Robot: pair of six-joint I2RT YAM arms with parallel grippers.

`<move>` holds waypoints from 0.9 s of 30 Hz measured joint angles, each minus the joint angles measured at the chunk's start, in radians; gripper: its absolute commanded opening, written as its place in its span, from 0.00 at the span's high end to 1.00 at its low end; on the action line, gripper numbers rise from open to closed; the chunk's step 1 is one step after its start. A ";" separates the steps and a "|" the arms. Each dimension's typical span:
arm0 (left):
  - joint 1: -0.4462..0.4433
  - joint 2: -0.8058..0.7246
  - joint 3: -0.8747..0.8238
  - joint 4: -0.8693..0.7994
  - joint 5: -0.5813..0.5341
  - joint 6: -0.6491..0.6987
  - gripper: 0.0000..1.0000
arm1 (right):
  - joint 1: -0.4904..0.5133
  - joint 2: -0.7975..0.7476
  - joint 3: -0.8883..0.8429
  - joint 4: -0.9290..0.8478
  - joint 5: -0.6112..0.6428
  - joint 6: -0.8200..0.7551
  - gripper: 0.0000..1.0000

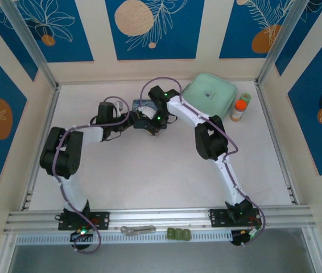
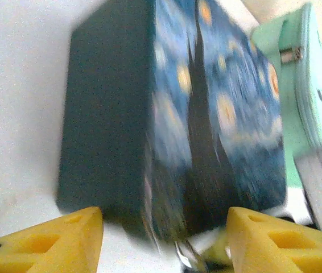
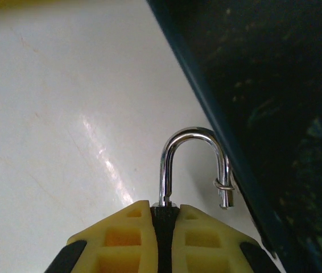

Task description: Unlock the padlock with the key

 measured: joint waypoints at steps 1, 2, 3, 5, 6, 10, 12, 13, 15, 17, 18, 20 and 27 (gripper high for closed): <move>-0.007 -0.027 -0.025 -0.005 0.009 -0.008 0.37 | 0.000 -0.005 -0.021 0.037 -0.011 0.008 1.00; -0.016 -0.058 -0.050 -0.008 0.016 -0.016 0.36 | 0.001 -0.011 -0.046 0.072 -0.021 0.017 1.00; -0.024 -0.089 -0.071 -0.012 0.023 -0.026 0.35 | 0.000 -0.015 -0.070 0.105 -0.034 0.028 1.00; -0.033 -0.149 -0.108 -0.009 0.024 -0.047 0.34 | -0.001 -0.017 -0.117 0.163 -0.057 0.047 1.00; -0.035 -0.177 -0.127 -0.001 0.023 -0.062 0.35 | -0.002 -0.018 -0.131 0.185 -0.066 0.055 1.00; -0.034 -0.232 -0.199 0.084 0.010 -0.135 0.46 | -0.003 -0.021 -0.170 0.238 -0.127 0.084 1.00; -0.034 -0.229 -0.240 0.133 -0.008 -0.175 0.47 | -0.003 -0.024 -0.186 0.259 -0.145 0.103 1.00; -0.034 -0.224 -0.259 0.155 -0.018 -0.194 0.48 | -0.003 -0.025 -0.191 0.267 -0.153 0.109 1.00; -0.034 -0.211 -0.303 0.209 -0.043 -0.237 0.50 | -0.003 -0.029 -0.204 0.284 -0.165 0.124 1.00; -0.037 -0.206 -0.337 0.244 -0.064 -0.269 0.51 | -0.003 -0.031 -0.214 0.296 -0.175 0.135 1.00; -0.041 -0.206 -0.351 0.257 -0.077 -0.279 0.51 | -0.003 -0.032 -0.217 0.300 -0.181 0.140 1.00; -0.050 -0.206 -0.364 0.269 -0.098 -0.294 0.53 | -0.003 -0.032 -0.220 0.305 -0.192 0.146 1.00; -0.077 -0.181 -0.378 0.346 -0.170 -0.295 0.57 | -0.003 -0.043 -0.254 0.317 -0.247 0.161 1.00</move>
